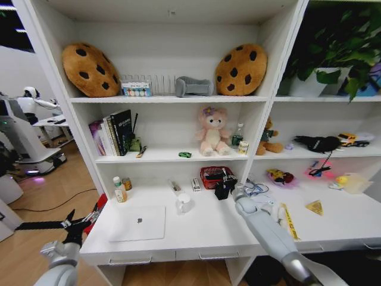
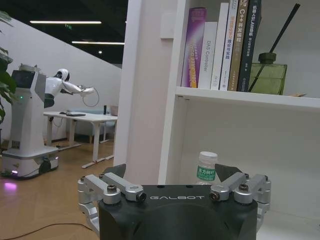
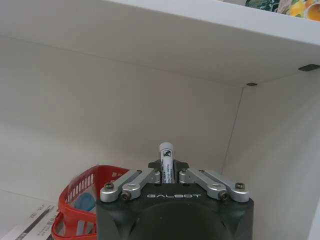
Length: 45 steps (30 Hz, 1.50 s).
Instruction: Organize the objects on the table.
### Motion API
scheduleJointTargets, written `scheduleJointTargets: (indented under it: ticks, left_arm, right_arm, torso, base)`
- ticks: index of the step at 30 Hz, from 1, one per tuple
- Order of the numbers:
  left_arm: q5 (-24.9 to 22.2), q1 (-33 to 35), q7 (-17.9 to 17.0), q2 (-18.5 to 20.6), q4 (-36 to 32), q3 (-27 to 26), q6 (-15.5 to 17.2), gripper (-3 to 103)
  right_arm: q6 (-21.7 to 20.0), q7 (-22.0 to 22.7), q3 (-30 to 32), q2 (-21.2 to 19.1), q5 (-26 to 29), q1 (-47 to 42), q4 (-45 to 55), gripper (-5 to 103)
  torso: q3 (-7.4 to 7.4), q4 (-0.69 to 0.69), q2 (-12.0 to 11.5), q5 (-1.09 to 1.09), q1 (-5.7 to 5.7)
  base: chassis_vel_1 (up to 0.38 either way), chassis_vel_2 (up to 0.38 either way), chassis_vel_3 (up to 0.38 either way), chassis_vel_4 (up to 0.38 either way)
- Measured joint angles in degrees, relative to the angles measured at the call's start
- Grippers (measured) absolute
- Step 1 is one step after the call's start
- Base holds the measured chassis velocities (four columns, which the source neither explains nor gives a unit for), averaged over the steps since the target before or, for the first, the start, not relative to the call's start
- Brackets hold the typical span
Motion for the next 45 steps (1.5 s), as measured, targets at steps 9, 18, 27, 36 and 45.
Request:
scheduleJointTargets:
  ticks: [9,18,27,36,45]
  left_arm:
    - [0.02,-0.25,-0.05,0.11,0.65,0.19,0.02,100]
    - [-0.09,-0.47,0.02,0.26,1.01,0.24,-0.05,100]
    - [-0.06,-0.73,0.07,0.23,1.1,0.66,-0.09,100]
    - [-0.17,-0.63,0.12,0.1,0.88,0.55,-0.23,100]
    - [-0.21,-0.72,0.1,0.12,0.47,0.47,-0.24,100]
  right_arm:
    - [1.39,-0.11,-1.7,2.74,-0.71,2.68,-3.87,12]
    - [1.6,-0.01,-1.44,1.77,-1.3,2.84,-3.89,12]
    - [1.56,0.04,-0.95,0.12,-1.18,1.69,-2.09,24]
    - [0.74,0.57,-0.39,-1.09,-0.8,0.54,0.55,62]
    - [-2.51,1.18,2.67,-5.09,2.98,-6.16,13.1,84]
  torso:
    - [0.0,0.0,0.01,0.0,0.0]
    - [0.0,0.0,0.01,0.0,0.0]
    - [0.0,0.0,0.01,0.01,0.0]
    - [0.0,0.0,0.0,0.01,-0.01]
    - [0.0,0.0,0.01,0.0,-0.01]
  base:
    - [0.0,0.0,0.0,0.0]
    - [0.0,0.0,0.0,0.0]
    - [0.0,0.0,0.0,0.0]
    - [0.0,0.0,0.0,0.0]
    - [0.0,0.0,0.0,0.0]
